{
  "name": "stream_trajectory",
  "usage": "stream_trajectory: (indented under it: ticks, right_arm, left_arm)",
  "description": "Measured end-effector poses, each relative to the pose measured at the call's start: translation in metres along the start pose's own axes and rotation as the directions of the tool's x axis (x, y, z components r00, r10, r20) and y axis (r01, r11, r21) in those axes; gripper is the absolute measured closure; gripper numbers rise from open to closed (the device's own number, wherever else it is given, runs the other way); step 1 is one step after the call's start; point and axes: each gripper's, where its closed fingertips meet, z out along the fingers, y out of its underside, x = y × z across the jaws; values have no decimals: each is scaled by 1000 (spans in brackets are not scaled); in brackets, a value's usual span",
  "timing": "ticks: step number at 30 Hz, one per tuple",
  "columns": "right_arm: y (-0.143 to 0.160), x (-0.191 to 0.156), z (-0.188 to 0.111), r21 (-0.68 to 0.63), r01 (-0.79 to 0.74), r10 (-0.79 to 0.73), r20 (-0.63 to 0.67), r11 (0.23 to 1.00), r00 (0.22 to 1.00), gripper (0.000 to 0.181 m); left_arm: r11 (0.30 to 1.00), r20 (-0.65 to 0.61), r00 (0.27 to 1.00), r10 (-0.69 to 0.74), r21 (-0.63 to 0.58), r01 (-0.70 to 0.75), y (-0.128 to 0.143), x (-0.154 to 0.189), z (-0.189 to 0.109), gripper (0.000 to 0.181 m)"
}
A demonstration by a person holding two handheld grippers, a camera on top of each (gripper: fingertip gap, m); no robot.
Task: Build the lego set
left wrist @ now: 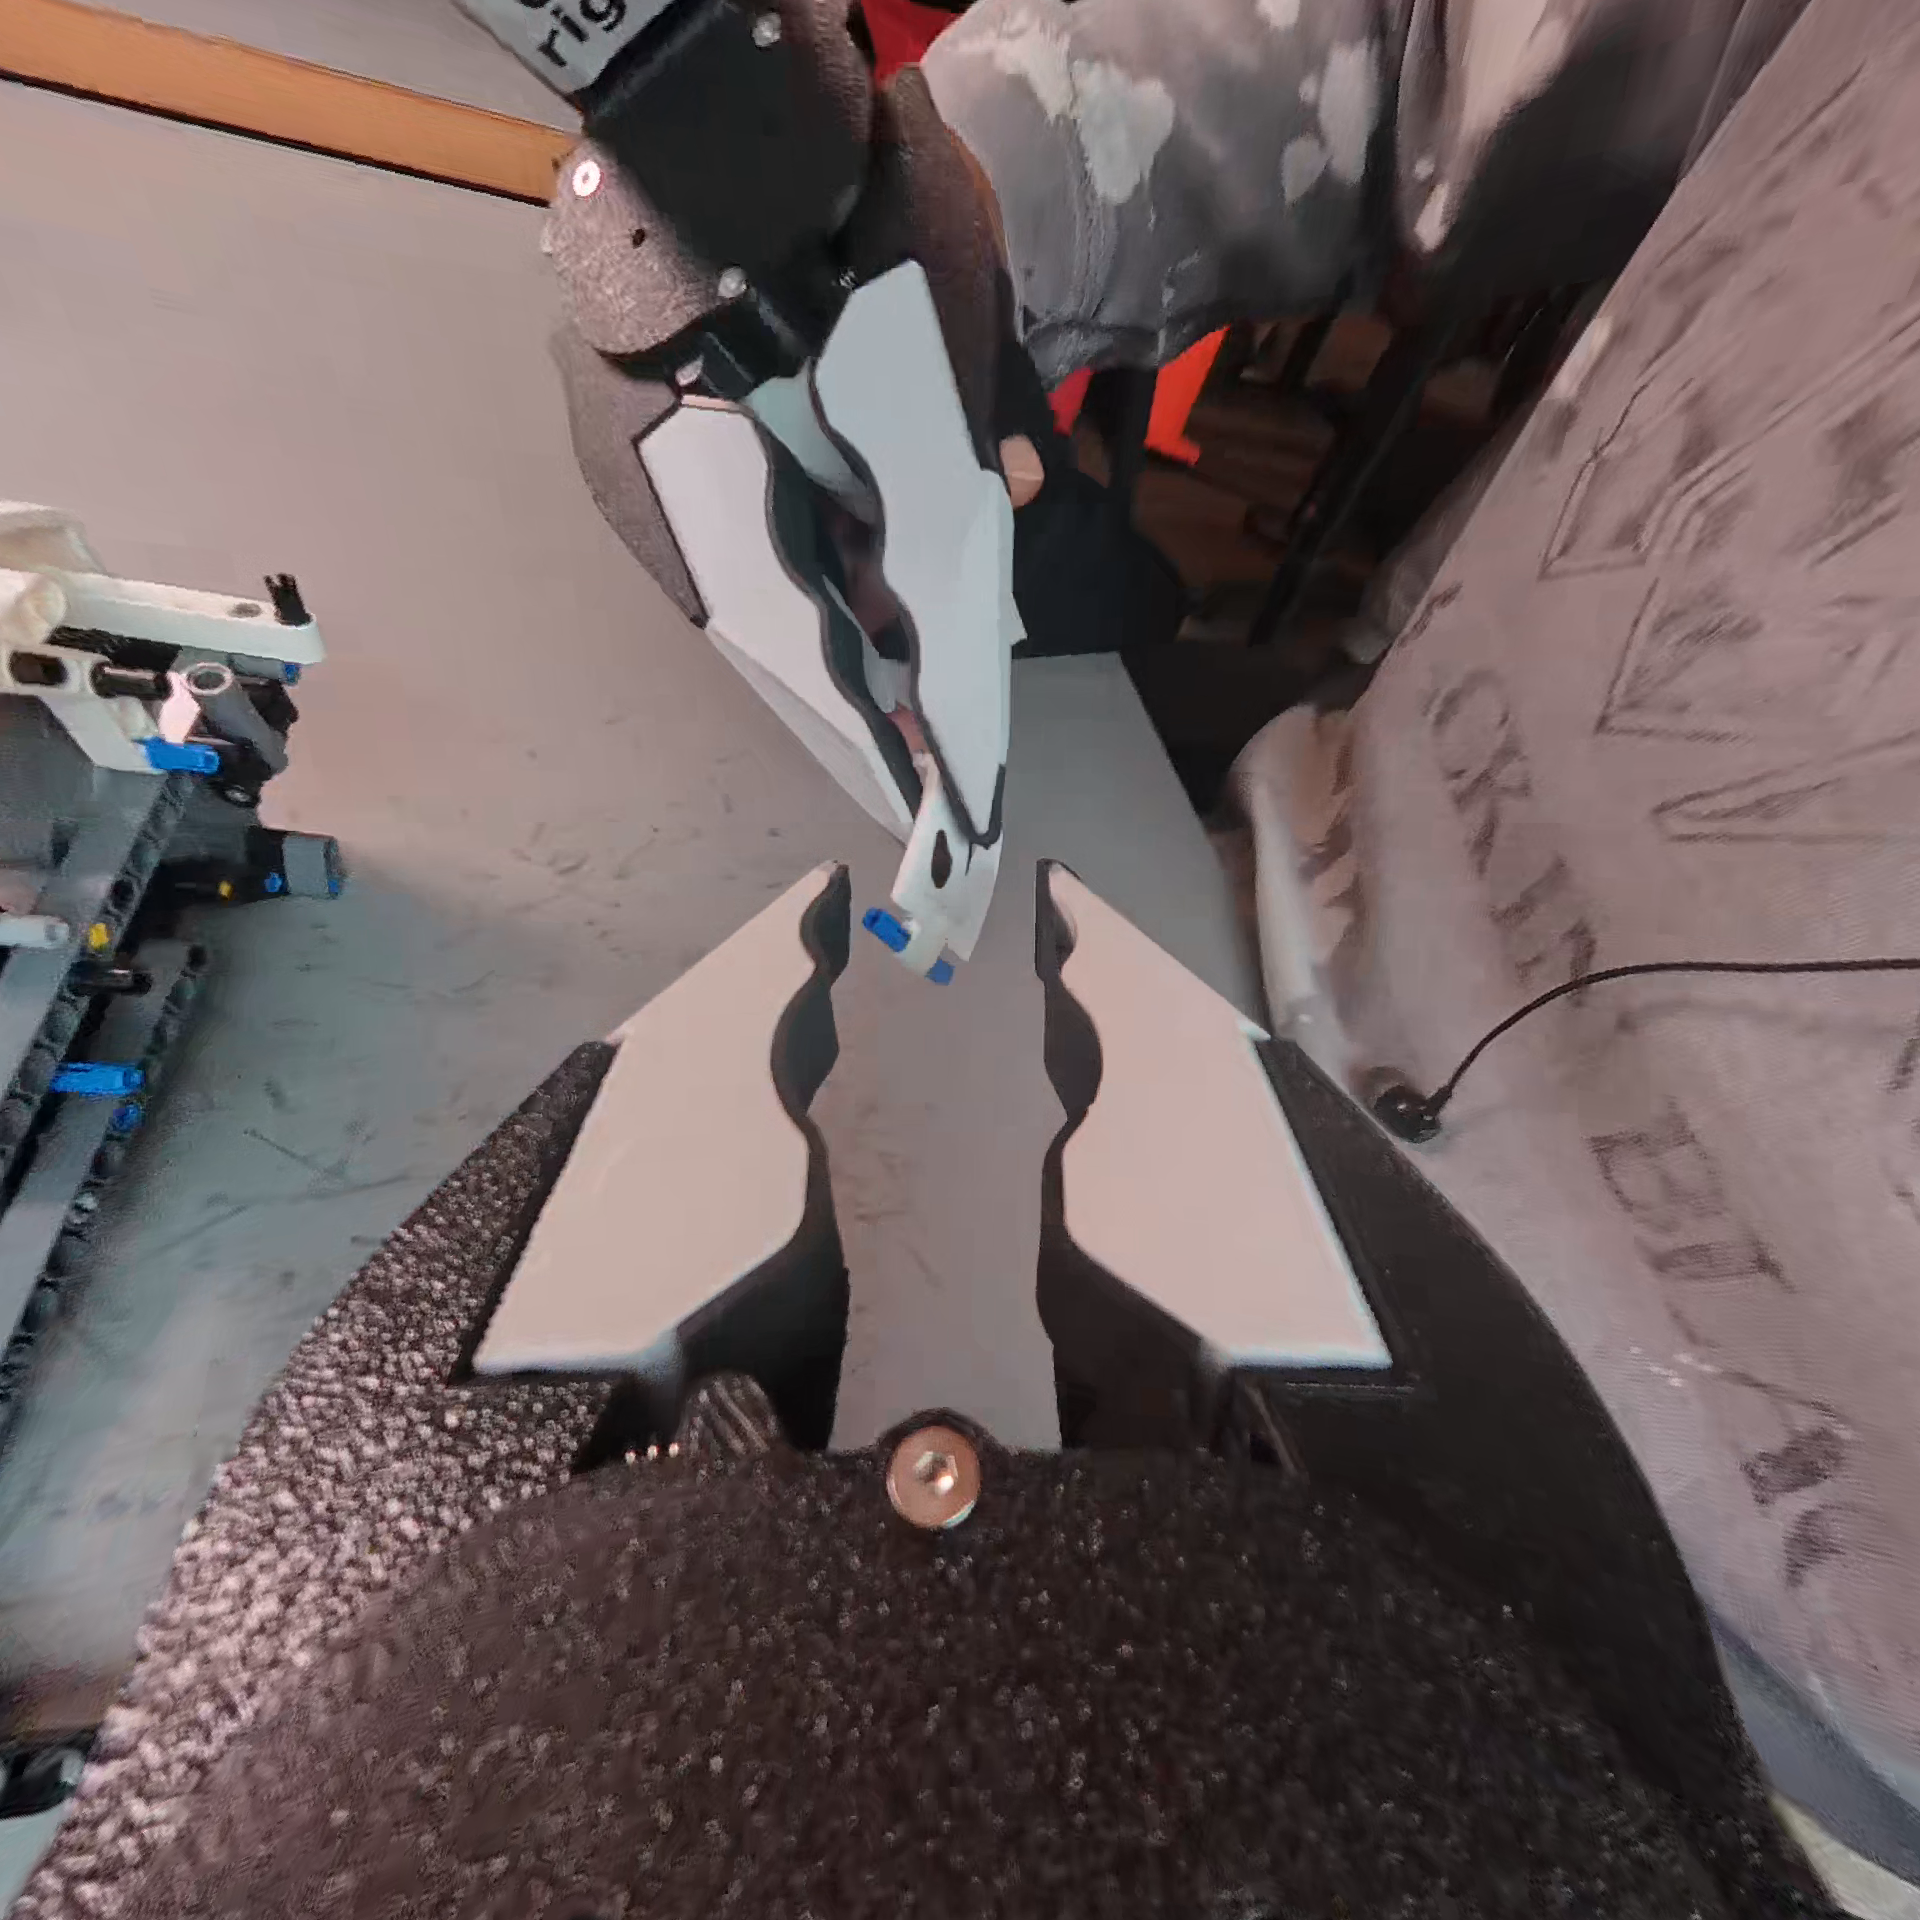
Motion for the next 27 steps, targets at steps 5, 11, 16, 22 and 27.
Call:
stream_trajectory:
  ticks: [5, 11, 16, 22, 27]
  right_arm:
    - [-5, -22, 4, -111, 270, -268, 29, 957, 963, 176]
    - [-45, -24, -12, -22, 341, -342, -42, 940, 939, 175]
    - [-77, -15, -40, 245, 289, -254, -165, 925, 953, 159]
    - [-84, -8, -22, 580, 49, -12, -67, 813, 998, 148]
    - [-100, -16, -17, 699, -31, -12, 57, 715, 998, 162]
  left_arm:
    - [995, -115, 989, -90, 30, 94, -7, 15, -3, 170]
    - [978, -98, 991, -88, 180, 104, -32, 10, -23, 178]
    - [939, -58, 991, -123, 317, 135, -51, -4, -43, 177]
    - [869, -58, 987, -149, 469, 159, -69, -11, -60, 177]
    - [857, -43, 991, -127, 499, 131, -73, -10, -65, 177]
